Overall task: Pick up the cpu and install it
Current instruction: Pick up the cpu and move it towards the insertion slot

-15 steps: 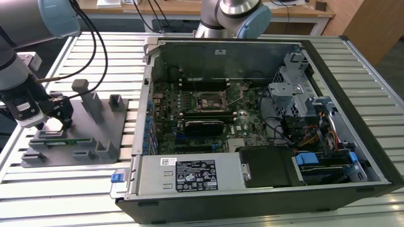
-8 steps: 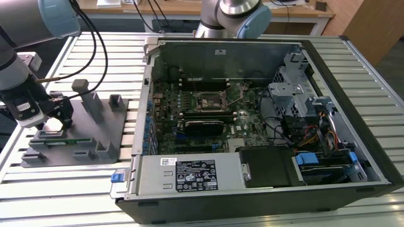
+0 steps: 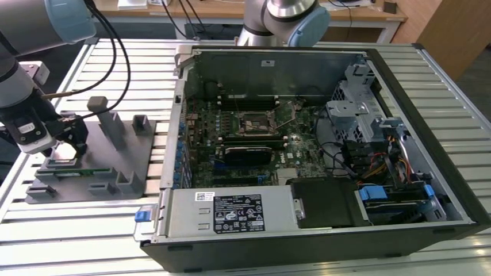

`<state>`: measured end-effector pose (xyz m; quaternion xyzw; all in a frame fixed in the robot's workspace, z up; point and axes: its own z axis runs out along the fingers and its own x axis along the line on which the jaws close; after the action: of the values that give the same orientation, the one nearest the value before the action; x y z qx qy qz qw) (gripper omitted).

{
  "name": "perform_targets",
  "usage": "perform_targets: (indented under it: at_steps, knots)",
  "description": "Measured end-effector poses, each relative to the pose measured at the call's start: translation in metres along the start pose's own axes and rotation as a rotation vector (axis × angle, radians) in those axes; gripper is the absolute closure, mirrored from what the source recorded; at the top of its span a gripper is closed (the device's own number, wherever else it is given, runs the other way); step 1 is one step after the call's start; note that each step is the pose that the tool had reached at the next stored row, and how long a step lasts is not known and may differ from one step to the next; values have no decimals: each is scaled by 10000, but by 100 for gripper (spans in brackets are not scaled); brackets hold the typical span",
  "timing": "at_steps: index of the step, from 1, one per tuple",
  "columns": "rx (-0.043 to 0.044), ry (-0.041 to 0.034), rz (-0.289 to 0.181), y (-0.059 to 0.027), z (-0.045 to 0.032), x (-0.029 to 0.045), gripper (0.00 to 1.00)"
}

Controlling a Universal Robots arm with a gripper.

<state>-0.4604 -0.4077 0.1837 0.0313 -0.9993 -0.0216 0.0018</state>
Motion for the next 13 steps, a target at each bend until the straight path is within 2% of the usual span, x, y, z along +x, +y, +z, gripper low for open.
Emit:
perform_targets:
  at_steps: [13]
  knots:
    - [-2,-15,336,0,-5,1,30]
